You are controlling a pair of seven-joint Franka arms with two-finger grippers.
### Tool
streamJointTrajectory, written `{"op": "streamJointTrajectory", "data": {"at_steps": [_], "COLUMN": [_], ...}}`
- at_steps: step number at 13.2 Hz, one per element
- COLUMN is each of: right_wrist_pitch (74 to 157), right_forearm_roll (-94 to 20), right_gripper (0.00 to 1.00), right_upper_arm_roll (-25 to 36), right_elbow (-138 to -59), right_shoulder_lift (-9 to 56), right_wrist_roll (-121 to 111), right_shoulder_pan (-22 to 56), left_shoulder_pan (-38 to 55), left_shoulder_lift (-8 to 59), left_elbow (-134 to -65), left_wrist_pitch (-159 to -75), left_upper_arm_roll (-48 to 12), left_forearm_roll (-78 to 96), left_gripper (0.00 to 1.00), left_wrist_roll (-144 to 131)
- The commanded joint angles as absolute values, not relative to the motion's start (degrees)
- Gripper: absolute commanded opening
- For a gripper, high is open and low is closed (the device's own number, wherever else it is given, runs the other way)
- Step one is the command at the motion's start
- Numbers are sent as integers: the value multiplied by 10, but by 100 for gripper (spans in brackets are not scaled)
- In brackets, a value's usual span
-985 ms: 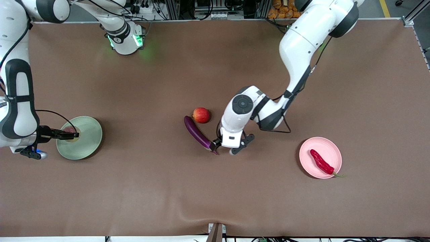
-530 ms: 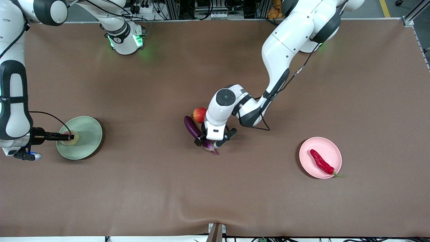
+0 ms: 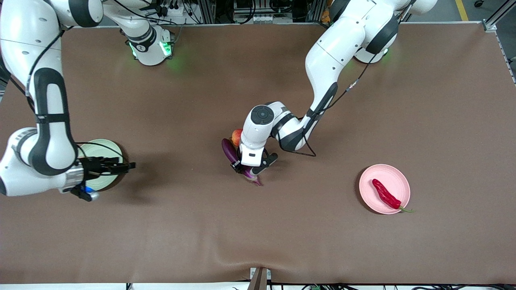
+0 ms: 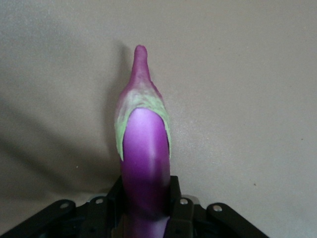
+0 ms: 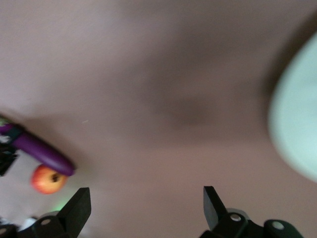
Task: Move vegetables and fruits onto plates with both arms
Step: 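Carry the eggplant to the pink plate while the right gripper grasps the apple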
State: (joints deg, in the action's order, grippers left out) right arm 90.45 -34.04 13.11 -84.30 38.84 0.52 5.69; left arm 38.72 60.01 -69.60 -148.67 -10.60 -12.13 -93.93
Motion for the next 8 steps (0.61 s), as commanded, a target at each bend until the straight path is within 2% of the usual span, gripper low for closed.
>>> {"op": "streamJointTrajectory", "data": {"at_steps": [1,4,8], "right_wrist_pitch": [905,955,1066], "right_forearm_roll": [-397,-485,-526], "right_gripper": [100,100,100], "right_upper_arm_roll": [136,135,136], "right_elbow": [-889,-960,-988], "right_shoulder_lift": [381,380,376], "right_wrist_roll": [65,69,181], "right_shoulder_pan": [117,181,315], "left_shoulder_pan": [370,289,166], "left_shoulder_lift": [566,484,447], "left_elbow": [-679,-680,-682], "left_wrist_pitch": [-1450,-1420,-1338], "left_upper_arm_roll": [-106,-118,-139], "left_forearm_roll": [-120,-63,-47], "left_gripper": [0,0,0], "left_wrist_roll": [-943,-926,-761]}}
